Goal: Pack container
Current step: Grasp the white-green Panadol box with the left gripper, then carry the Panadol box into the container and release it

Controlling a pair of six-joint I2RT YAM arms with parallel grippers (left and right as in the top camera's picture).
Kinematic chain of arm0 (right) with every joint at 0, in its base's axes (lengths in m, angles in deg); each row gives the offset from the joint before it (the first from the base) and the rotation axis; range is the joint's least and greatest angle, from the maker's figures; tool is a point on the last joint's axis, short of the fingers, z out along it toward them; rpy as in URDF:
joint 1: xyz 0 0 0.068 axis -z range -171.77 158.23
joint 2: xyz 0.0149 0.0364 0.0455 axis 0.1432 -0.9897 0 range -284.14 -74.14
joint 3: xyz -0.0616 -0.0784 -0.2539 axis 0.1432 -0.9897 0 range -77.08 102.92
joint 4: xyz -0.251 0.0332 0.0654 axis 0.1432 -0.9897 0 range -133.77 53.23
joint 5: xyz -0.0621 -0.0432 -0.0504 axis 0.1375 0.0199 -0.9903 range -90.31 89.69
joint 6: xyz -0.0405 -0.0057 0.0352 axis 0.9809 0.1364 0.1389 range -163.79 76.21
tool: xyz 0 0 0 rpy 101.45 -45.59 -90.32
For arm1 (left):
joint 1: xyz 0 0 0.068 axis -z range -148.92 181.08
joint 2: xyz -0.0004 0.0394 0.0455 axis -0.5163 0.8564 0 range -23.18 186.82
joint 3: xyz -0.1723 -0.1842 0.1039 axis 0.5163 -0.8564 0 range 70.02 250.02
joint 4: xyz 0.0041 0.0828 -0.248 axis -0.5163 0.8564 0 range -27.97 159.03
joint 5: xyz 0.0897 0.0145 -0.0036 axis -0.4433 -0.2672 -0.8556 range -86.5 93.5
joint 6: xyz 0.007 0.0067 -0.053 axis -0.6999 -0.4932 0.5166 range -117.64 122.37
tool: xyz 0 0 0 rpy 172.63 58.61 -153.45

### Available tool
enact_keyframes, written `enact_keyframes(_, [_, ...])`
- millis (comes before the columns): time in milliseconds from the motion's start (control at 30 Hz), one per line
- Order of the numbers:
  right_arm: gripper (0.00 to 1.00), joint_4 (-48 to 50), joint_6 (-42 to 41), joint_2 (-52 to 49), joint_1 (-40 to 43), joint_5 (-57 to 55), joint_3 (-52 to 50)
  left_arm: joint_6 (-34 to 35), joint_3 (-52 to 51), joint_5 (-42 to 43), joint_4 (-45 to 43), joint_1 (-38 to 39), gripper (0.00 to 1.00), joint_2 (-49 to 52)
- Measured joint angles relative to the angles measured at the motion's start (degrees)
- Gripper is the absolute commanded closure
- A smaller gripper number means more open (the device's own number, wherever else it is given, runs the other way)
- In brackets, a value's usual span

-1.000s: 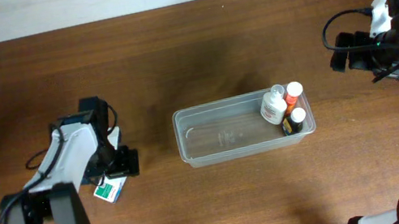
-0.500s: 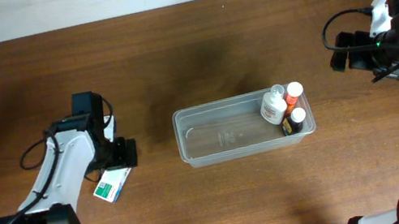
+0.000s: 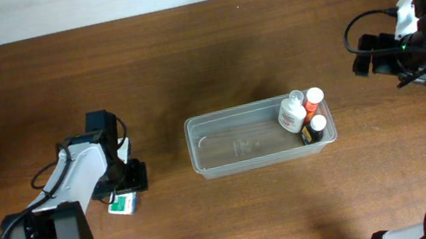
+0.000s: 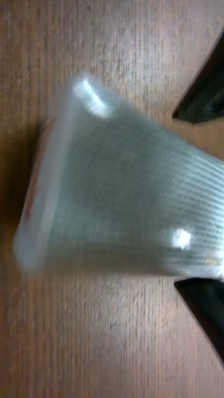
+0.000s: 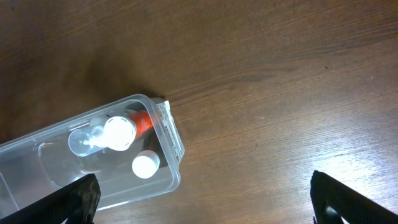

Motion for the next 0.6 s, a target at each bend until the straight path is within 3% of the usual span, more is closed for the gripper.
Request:
enact_keyframes(167, [0.00, 0.0, 0.0, 0.0, 0.0, 0.0, 0.0, 0.1, 0.0, 1.9, 0.1, 0.0, 0.49, 0.0])
enact_keyframes(600, [0.00, 0.0, 0.2, 0.0, 0.0, 0.0, 0.0, 0.2, 0.1, 3.6, 2.2, 0.1, 0.56, 0.0])
